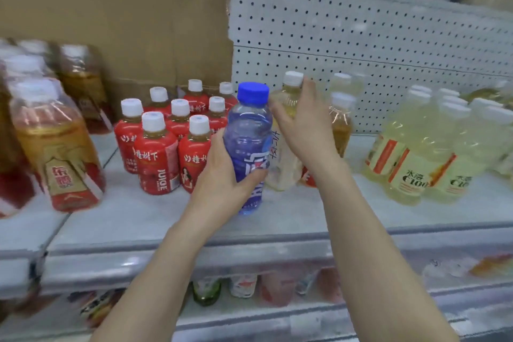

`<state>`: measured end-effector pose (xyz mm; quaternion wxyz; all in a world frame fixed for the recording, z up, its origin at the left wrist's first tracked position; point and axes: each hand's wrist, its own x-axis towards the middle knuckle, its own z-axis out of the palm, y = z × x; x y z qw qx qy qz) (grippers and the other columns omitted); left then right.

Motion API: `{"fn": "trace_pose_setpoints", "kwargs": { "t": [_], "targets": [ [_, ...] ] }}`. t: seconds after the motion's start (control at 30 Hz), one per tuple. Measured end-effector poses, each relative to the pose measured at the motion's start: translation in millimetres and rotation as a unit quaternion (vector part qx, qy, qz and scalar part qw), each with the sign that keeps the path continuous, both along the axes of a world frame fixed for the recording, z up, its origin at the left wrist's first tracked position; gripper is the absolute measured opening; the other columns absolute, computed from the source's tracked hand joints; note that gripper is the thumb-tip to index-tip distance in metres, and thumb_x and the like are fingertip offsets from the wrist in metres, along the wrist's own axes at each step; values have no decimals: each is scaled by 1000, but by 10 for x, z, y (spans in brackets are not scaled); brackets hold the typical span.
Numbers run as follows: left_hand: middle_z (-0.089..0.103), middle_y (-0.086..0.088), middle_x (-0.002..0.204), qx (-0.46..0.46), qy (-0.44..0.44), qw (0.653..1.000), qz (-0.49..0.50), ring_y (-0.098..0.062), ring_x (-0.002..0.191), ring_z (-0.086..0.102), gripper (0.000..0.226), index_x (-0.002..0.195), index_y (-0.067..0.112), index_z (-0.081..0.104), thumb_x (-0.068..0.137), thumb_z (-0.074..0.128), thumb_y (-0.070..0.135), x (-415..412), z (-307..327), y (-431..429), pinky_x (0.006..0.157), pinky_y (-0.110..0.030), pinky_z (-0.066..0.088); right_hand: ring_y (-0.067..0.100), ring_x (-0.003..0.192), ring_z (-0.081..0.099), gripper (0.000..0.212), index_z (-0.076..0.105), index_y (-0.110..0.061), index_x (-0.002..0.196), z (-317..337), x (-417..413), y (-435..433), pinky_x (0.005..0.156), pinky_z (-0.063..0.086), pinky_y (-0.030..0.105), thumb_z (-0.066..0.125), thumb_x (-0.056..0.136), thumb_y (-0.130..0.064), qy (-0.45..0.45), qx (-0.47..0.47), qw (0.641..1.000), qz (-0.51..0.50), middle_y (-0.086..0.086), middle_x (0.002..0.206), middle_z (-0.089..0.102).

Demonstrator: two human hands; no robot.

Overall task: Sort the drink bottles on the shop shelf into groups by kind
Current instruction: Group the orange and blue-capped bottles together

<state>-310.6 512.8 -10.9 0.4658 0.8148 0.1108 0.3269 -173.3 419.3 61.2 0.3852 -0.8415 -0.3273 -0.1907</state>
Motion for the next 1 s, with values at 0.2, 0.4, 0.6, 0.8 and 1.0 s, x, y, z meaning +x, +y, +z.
{"fn": "trace_pose_setpoints", "kwargs": {
  "t": [0.2, 0.4, 0.6, 0.8, 1.0],
  "targets": [
    [50, 12, 136, -13, 0, 998, 57, -8, 124, 53, 81, 141, 34, 27, 75, 73, 43, -39, 32, -153, 104, -43, 47, 32, 118, 50, 70, 44, -4, 136, -8, -106, -285, 93, 38, 38, 55, 94, -59, -25, -6, 999, 19, 16, 128, 54],
    [51, 18, 134, -41, 1, 997, 66, -1, 120, 54, 79, 143, 37, 26, 83, 76, 30, -49, 35, -219, 101, -36, 48, 11, 118, 55, 77, 42, -33, 138, -232, -257, -566, 97, 45, 32, 76, 75, -61, 109, 131, 982, 86, -10, 131, 55],
    [51, 18, 137, -67, -15, 995, 77, 0, 123, 52, 82, 146, 35, 26, 82, 77, 27, -25, -16, -254, 101, -33, 48, 8, 127, 55, 93, 31, -41, 142, -515, -355, -597, 107, 47, 43, 84, 67, -55, 134, 209, 965, 89, -20, 138, 53],
    [47, 12, 140, -55, -30, 990, 128, -4, 125, 47, 81, 147, 28, 30, 81, 78, 26, 28, -56, -325, 97, -20, 40, 3, 126, 54, 90, 34, -40, 142, -493, -305, -941, 107, 47, 40, 88, 70, -48, 131, 227, 963, 64, -20, 138, 53],
    [35, -14, 148, 61, -148, 947, 279, -11, 133, 33, 75, 148, 8, 36, 82, 73, 4, 6, -125, -823, 104, -2, 26, -5, 121, 54, 86, 40, -37, 139, -478, -233, -1446, 104, 45, 24, 92, 71, -37, 101, 277, 956, 7, -23, 129, 55]
  ]
}}
